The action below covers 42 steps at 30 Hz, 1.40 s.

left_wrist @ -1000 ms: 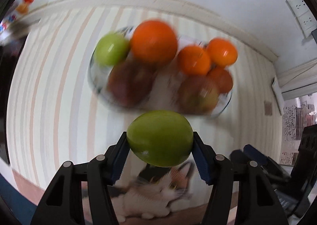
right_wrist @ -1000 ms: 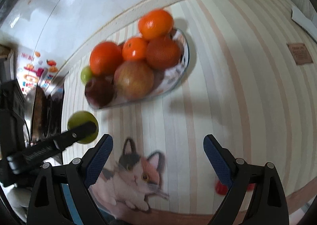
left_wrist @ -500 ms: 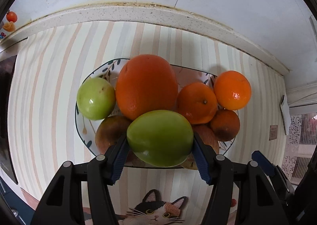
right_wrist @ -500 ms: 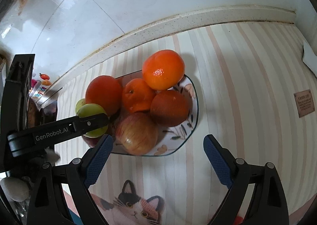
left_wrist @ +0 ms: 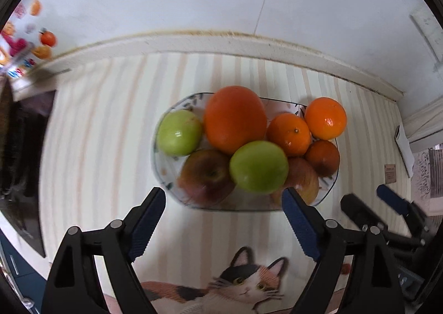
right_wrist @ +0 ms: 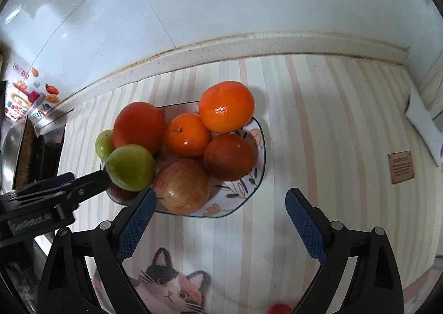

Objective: Organize fruits
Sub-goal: 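Withdraw both tools from the plate toward the red tomatoes, then grasp a small red tomato with the right tool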

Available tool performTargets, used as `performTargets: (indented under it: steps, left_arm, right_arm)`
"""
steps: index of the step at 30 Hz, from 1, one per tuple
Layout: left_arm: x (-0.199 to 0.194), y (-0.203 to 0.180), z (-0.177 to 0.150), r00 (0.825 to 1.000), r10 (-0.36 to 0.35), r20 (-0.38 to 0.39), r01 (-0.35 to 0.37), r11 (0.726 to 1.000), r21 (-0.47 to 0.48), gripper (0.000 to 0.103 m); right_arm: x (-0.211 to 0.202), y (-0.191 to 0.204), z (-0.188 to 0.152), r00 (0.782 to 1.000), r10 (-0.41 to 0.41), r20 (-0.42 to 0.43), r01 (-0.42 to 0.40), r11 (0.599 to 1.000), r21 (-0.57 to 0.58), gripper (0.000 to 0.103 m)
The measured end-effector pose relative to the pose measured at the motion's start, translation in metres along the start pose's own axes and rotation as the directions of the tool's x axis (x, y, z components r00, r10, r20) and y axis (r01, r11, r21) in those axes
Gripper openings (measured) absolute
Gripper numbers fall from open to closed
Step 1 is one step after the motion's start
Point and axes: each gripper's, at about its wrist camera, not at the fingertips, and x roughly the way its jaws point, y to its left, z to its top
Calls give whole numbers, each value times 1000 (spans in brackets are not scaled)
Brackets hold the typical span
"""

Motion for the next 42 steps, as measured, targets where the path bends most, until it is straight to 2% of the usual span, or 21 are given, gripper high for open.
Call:
performTargets:
  steps: [9,19,26,31,34,39,41,42]
  left_arm:
    - [-71,16,-51,989,38,145,-41,999,18,86]
    - [-130,21,-105,970,26,243,-41,997,59,86]
    - [-161,25,-131,960,-5,281,-19,996,82,86]
    - [-173,26,-141,957,-18,288,-7,996,87,86]
    - [-172,20,-142,956,-5,294,-25,995,100,86]
    - [-147,-3,-137,969,5,248,-36,992,119,86]
    - [-133,-17,-135,975,2,223,-34,990,138,86]
    - [-122,-29,-133,979,4,206,-37,987,157,86]
  right_arm:
    - [-63,23,-40,997,-14,78,17,999,-38,96]
    - [-153,47,-93,978,-35,207,47,997,-57,97]
    - [-196,65,-125,965,-32,260,46,998,-47,97]
    - [-211,67,-137,960,-9,281,15,1000,-17,99]
    - [-211,52,-141,962,10,273,-16,1000,19,99]
    - [-192,-6,-147,970,-51,238,20,991,133,99]
    - [-174,-34,-152,979,-57,198,22,984,176,96]
    - [-164,-47,-155,982,-55,180,19,981,195,89]
